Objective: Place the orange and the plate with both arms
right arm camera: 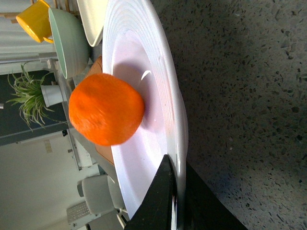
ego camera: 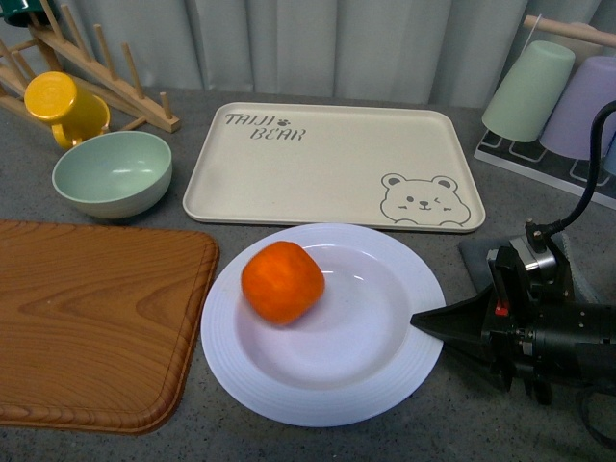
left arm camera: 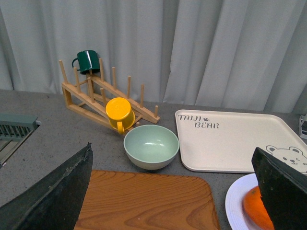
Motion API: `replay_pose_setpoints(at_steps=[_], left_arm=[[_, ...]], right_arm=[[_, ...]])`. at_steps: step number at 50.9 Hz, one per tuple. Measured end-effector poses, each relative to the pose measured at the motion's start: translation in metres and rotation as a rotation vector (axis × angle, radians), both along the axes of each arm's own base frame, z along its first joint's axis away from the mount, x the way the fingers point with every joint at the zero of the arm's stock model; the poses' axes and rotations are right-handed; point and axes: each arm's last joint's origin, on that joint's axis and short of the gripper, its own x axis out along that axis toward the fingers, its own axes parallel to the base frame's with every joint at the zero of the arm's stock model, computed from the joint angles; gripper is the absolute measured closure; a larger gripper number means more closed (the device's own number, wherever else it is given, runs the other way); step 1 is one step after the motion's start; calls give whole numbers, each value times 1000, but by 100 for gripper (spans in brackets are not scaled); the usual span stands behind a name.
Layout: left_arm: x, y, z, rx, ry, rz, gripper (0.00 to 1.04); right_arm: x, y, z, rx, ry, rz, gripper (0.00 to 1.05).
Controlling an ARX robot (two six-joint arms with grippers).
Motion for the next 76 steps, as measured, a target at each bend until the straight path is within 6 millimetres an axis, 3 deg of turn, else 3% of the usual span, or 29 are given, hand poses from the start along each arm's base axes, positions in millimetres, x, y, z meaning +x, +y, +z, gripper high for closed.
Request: replay_pose_setpoints(at_steps=[25, 44, 60, 76], left_arm=[[0, 0, 0, 0, 0, 0, 6], [0, 0, 0, 0, 0, 0, 6], [0, 0, 0, 0, 0, 0, 6], [0, 0, 0, 0, 0, 0, 6]], right_arm=[[-7, -2, 11, 59, -82, -15, 103], [3, -6, 36, 179, -194, -57, 103], [60, 5, 60, 238, -300, -55, 103], [140, 28, 44, 219, -273, -70, 103]])
